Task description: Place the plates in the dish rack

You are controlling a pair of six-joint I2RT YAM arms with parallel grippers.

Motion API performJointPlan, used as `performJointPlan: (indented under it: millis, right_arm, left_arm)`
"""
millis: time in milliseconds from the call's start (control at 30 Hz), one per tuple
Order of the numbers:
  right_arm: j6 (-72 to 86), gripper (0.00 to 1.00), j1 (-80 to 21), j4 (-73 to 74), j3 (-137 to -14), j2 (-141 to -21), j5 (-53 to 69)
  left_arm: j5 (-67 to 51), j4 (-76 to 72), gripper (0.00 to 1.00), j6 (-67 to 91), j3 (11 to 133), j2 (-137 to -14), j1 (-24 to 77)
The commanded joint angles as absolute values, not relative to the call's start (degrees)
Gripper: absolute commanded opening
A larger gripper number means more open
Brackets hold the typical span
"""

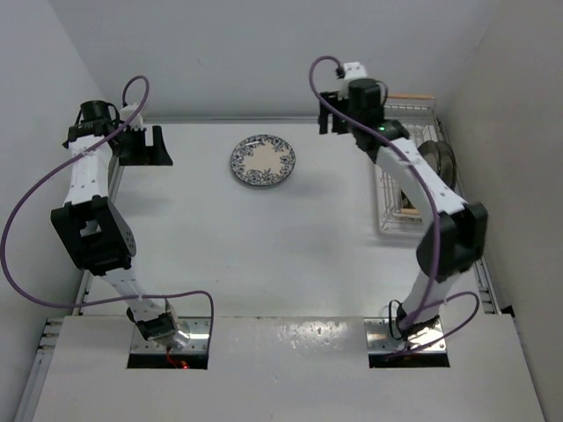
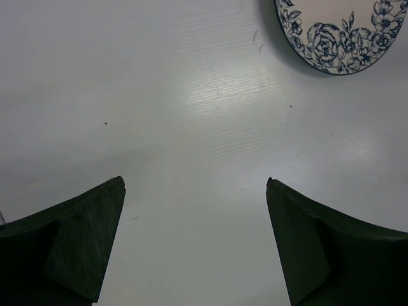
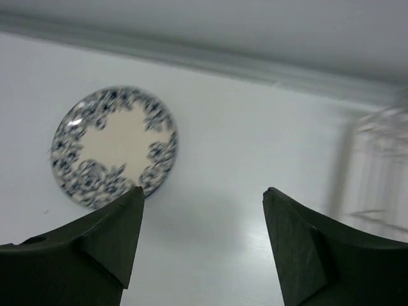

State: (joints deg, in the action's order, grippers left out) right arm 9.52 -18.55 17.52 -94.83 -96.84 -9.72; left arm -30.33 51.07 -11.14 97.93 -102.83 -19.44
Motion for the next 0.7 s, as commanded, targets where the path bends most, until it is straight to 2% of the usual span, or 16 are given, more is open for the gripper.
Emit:
performJointPlan:
  millis: [0, 100, 233, 433, 600, 667]
  right_arm:
    - [24.1, 0.74, -20.2, 14.6, -94.8, -105.9, -1.3]
    - [34.8, 0.74, -20.5, 11.0, -96.3, -113.8, 3.4]
    - [47.3, 0.70, -20.3, 7.5, -99.4, -125.0, 8.1]
    - [59.1, 0.60, -20.5, 0.5, -99.1, -132.8, 7.2]
    - [68.1, 0.57, -21.0, -1.7, -100.0, -139.8, 6.9]
    - [71.4, 0.51, -21.4, -3.3, -100.5, -142.7, 6.9]
  left_arm:
    - [-28.6, 50.4, 0.96, -10.7, 97.0, -101.4, -19.1]
    - [-27.9, 50.4, 0.96, -11.2, 95.6, -100.9, -19.1]
    - [-26.8, 50.4, 0.96, -11.2, 94.5, -100.4, -19.1]
    - [-26.3, 49.9, 0.96, -11.2, 92.9, -100.9, -19.1]
    - [-26.3, 49.4, 0.96, -11.2, 92.9, -102.0, -19.1]
    - [-26.3, 49.4, 0.96, -11.2, 92.9, -102.5, -19.1]
